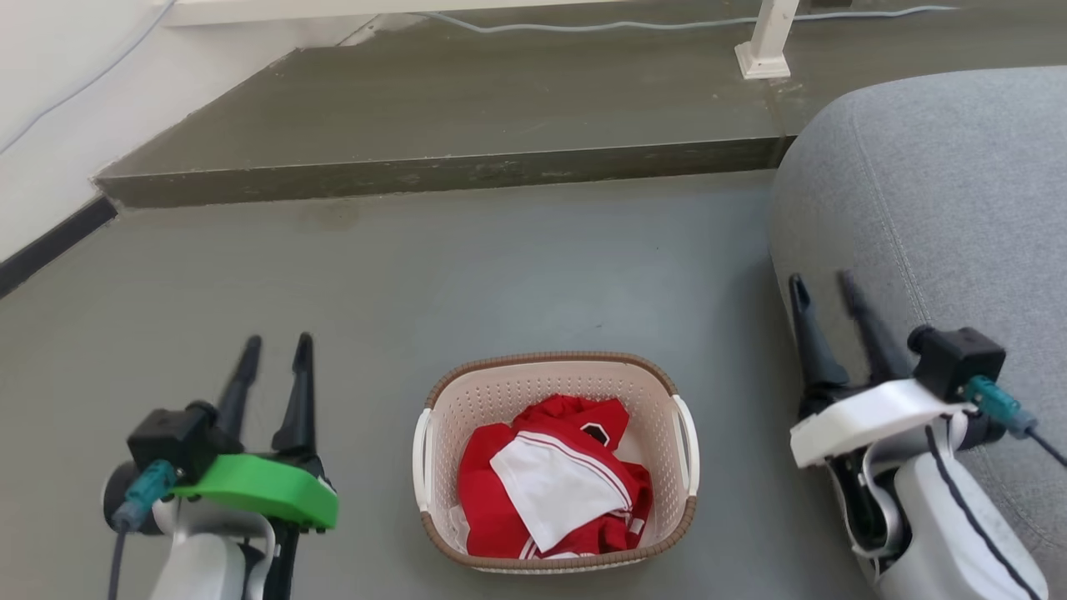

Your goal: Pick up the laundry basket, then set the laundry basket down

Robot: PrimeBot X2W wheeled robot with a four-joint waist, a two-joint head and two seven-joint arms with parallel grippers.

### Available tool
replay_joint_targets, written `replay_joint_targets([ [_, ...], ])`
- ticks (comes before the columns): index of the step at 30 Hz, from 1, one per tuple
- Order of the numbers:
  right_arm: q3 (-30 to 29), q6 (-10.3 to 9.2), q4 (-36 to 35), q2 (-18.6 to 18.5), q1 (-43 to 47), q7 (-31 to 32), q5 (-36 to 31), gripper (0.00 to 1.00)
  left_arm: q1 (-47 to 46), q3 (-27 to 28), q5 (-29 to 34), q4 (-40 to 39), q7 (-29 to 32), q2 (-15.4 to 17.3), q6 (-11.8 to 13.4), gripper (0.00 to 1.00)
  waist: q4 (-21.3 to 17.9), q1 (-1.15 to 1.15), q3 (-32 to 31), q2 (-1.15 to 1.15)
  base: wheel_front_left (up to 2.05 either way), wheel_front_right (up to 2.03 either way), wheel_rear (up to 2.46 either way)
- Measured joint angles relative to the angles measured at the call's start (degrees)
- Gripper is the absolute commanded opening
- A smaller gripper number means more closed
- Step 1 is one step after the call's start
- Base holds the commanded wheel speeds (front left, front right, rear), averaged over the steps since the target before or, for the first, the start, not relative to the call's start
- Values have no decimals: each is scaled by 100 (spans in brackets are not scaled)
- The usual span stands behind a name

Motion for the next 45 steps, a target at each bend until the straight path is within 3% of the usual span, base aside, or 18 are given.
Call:
replay_joint_targets([
  [12,-78,21,130,94,203,78,431,0,116,73,-410,188,130,-68,0,0,16,0,-46,0,0,0,0],
  [45,-702,235,124,158,211,767,2958,0,118,489,-2830,207,862,-93,-32,0,112,0,-250,0,0,0,0],
])
